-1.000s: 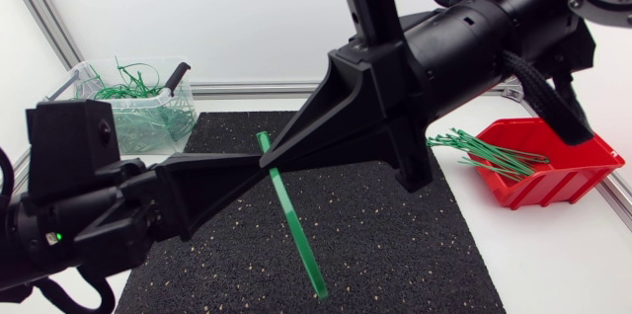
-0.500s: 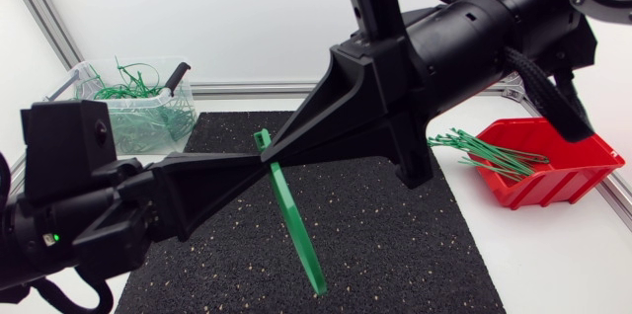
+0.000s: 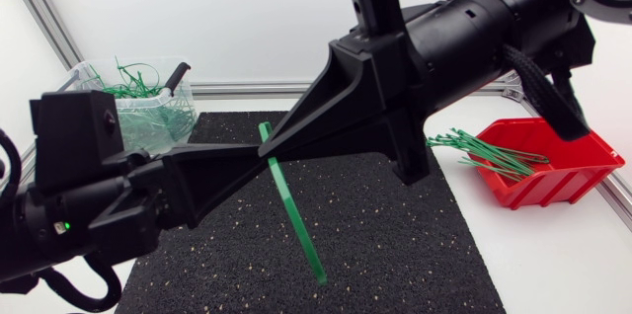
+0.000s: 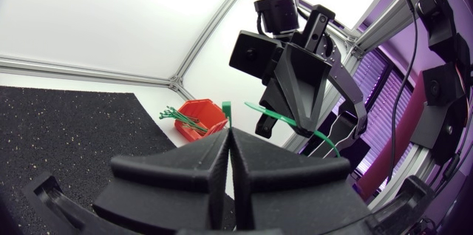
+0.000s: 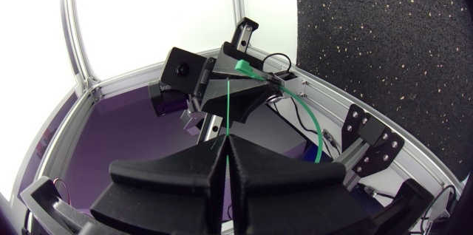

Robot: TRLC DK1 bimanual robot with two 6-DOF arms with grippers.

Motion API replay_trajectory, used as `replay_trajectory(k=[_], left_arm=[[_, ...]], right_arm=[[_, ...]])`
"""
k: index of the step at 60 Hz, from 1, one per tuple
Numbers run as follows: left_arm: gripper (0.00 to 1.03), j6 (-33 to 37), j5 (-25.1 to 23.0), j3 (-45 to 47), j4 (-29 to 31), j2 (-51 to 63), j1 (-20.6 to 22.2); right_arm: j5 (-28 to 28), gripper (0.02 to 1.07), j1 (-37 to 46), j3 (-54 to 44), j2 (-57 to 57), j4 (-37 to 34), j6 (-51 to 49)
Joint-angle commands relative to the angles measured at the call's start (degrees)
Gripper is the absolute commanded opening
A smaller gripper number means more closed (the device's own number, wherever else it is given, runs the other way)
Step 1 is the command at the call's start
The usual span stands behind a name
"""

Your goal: Take a green cable tie from the red box, thread the tail through the head to close it, then place it in the transparent bin on the left.

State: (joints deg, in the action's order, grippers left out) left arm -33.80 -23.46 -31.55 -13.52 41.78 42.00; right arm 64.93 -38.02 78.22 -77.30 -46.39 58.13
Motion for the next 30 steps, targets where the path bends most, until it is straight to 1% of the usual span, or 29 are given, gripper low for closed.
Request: replay_trajectory(k=[1, 17, 30], left_arm=[[0.04, 0.9, 0.3, -2.2, -1.0, 0.8, -0.5], [0.04, 1.5, 1.5, -2.3, -1.0, 0.5, -0.8], [0.04, 1.5, 1.6, -2.6, -0.7, 0.4, -0.7]], right_arm=[[0.4, 0.07, 0.4, -0.3, -1.0, 0.6, 1.7], [0.5, 0.07, 0.7, -0.8, -0.7, 1.1, 1.7], [0.5, 0.07, 0.6, -1.0, -0.7, 1.3, 1.7]])
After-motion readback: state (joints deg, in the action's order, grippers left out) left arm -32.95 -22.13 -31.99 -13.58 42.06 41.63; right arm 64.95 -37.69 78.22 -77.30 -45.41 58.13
